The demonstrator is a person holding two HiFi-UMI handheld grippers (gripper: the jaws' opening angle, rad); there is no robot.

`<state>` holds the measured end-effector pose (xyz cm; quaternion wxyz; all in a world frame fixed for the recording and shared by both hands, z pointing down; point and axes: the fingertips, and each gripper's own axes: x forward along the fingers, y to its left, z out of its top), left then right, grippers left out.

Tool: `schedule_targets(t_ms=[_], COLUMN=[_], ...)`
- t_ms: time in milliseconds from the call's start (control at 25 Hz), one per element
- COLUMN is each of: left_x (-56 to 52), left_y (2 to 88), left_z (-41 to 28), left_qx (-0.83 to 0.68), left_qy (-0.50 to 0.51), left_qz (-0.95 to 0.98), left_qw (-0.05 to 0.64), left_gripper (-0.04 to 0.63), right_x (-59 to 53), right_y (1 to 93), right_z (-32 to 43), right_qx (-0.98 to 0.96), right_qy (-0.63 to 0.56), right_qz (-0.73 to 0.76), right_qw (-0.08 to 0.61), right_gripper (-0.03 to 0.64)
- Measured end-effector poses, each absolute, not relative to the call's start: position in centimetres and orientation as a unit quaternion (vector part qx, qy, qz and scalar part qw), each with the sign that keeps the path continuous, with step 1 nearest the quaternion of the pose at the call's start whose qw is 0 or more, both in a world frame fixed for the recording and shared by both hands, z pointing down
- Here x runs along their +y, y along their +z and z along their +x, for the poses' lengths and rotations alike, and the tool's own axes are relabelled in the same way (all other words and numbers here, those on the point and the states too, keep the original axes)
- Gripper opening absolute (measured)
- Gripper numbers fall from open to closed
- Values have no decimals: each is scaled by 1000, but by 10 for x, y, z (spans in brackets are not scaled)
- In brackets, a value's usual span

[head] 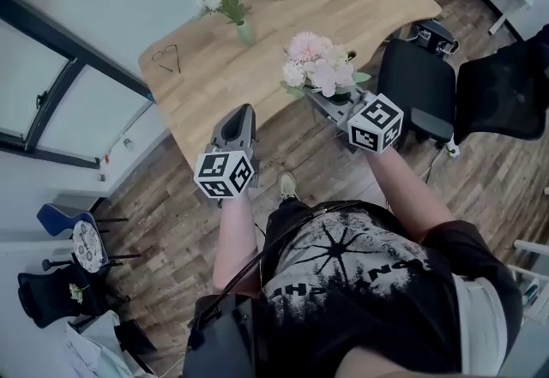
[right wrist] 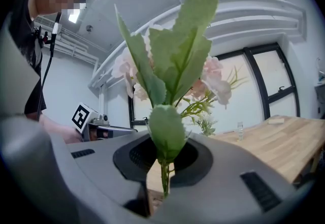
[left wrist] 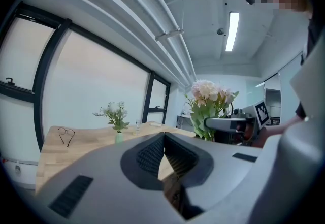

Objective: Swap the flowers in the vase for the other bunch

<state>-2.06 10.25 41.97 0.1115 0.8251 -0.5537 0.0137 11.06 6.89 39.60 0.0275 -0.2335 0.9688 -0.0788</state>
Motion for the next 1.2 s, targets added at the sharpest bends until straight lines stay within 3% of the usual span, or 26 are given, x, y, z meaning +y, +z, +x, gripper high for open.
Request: schedule_targets(t_ms=[1200], left_x=[-66], left_y=[443], left_z=[-132], left_qx=[-476], left_qy=[30], left_qz=[868], left_qw=[136], left_gripper=[15], right_x=[-76], right_y=[401], right_z=[-2], right_qx=[945], right_qy=[-90], right_qz=[-313], right_qw=[36], right_gripper=[51])
